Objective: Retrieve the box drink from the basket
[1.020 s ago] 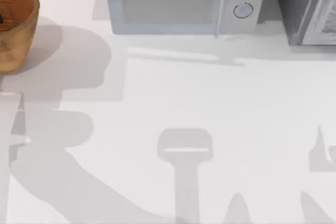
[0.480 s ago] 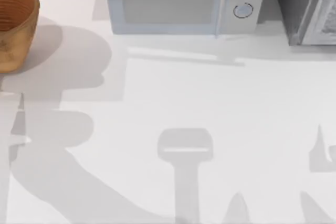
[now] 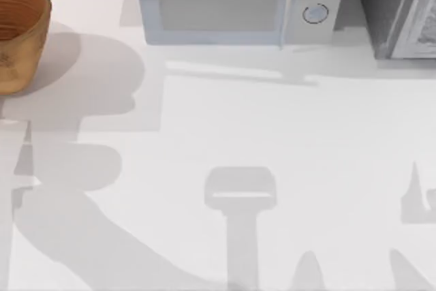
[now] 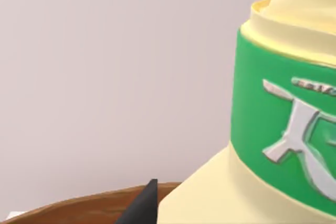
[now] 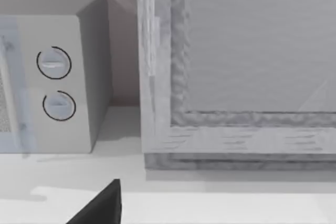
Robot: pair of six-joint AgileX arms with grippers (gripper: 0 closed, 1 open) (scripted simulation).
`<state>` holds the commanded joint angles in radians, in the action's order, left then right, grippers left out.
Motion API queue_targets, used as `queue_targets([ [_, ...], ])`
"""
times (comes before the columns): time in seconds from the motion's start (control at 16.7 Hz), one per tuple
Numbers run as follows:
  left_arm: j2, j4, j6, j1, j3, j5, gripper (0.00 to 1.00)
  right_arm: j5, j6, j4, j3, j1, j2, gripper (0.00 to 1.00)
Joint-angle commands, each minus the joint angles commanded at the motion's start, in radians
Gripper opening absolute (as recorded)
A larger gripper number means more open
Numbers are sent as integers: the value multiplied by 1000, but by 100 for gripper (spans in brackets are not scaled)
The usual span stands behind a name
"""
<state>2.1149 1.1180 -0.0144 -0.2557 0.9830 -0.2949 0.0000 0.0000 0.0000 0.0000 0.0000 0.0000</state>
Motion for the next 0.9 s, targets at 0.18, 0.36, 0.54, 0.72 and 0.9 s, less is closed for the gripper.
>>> queue_targets([
  [0.18, 0, 0, 0, 0, 0, 0, 0, 0, 0, 0, 0, 0, 0, 100],
  [0.36, -26, -15, -2, -8, 1, 0, 0, 0, 0, 0, 0, 0, 0, 100],
  [0.54, -61, -91, -1, -8, 26, 1, 0, 0, 0, 0, 0, 0, 0, 100],
  [0.72, -127, -203, -2, -7, 77, 2, 0, 0, 0, 0, 0, 0, 0, 100],
  [0.9, -204, -333, -3, -6, 139, 4, 0, 0, 0, 0, 0, 0, 0, 100],
])
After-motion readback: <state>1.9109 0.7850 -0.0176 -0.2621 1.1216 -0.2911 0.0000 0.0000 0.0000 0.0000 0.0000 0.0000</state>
